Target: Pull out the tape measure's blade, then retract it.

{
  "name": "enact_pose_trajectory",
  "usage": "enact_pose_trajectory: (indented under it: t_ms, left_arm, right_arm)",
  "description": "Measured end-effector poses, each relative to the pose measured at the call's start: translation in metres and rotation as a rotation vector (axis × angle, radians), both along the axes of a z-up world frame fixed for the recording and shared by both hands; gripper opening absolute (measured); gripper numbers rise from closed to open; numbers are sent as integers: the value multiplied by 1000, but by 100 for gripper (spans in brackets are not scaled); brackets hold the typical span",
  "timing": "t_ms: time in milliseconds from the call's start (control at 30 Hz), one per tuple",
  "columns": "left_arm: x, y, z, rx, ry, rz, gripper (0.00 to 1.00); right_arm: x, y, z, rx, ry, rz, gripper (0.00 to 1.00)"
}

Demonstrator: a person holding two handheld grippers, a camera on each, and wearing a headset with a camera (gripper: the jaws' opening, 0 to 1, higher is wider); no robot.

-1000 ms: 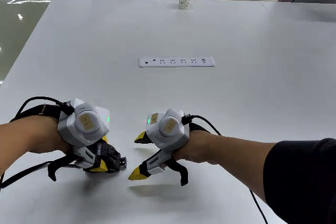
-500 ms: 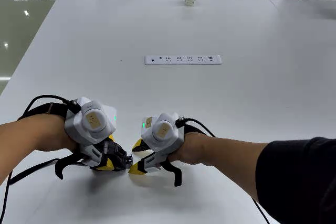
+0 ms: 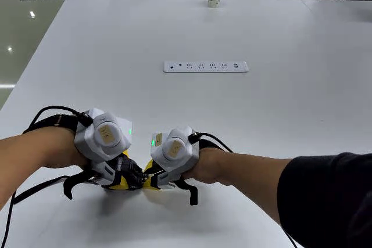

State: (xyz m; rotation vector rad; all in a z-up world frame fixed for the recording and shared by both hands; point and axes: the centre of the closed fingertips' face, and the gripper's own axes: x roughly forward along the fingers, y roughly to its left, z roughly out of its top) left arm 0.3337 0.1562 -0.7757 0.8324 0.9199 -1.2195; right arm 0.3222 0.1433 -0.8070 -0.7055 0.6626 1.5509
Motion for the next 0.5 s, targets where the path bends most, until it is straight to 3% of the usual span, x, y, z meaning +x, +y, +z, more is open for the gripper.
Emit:
enact_pose_trajectory:
  t_ms: [67,167,500]
  left_arm:
    - [0,0,0,-1,-1,1,32]
    - [0,0,0,1,-2,-3,32]
    - [0,2,1,-2,-7,-1,31]
  right_arm:
    - [0,1,0,-17,-48,61,12]
    - [1,-1,-1,-14,-20,47,11]
    - [1,-4,-1,-18,-7,48,9]
